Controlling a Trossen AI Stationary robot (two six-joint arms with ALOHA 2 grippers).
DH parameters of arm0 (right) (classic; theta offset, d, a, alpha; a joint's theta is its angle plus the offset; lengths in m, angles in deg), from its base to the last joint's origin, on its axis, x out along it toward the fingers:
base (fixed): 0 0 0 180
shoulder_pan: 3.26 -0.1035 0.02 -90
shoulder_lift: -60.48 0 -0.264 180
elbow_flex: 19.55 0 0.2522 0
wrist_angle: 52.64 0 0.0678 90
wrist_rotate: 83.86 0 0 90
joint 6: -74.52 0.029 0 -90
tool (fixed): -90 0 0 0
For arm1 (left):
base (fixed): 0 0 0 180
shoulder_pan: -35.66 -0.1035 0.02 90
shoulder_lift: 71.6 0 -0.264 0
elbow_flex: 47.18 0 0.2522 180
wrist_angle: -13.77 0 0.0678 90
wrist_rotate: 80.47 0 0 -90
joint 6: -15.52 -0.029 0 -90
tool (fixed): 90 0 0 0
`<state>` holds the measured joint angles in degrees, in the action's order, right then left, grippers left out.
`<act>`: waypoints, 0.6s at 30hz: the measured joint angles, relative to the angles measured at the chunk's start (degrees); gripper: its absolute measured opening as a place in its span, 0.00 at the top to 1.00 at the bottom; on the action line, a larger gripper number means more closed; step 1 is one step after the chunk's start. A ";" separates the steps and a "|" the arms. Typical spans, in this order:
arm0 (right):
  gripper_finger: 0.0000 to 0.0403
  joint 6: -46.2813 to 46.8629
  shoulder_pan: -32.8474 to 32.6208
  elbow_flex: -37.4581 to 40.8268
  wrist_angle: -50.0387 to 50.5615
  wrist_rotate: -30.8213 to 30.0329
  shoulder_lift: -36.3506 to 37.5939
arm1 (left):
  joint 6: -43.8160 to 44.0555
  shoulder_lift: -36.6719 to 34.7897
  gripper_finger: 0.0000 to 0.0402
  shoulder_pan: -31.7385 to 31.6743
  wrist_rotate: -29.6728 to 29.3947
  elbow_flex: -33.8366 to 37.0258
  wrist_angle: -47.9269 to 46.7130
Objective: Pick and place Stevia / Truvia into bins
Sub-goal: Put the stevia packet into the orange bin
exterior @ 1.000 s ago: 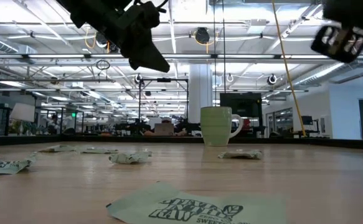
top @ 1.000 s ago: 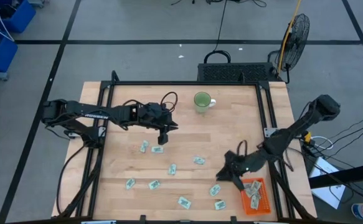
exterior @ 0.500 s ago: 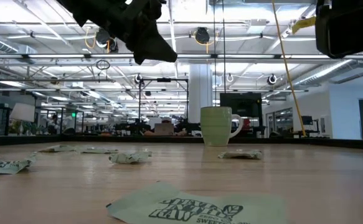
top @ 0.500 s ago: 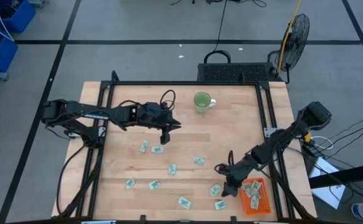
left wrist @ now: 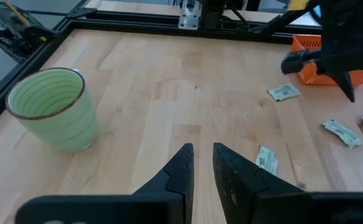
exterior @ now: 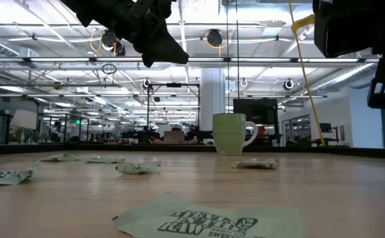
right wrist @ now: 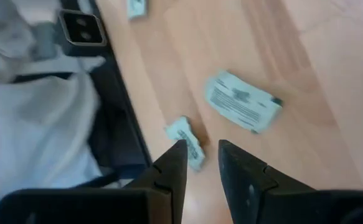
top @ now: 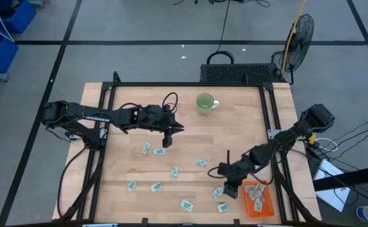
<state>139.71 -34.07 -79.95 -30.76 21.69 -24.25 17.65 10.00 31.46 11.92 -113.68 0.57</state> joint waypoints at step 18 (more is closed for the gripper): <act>0.73 -12.36 -5.57 -8.93 3.47 5.78 -12.63 | -0.57 0.02 0.83 0.00 0.13 0.00 -2.02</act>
<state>127.35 -39.64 -88.88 -27.29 27.46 -36.88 17.08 10.02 31.46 12.05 -113.68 -1.45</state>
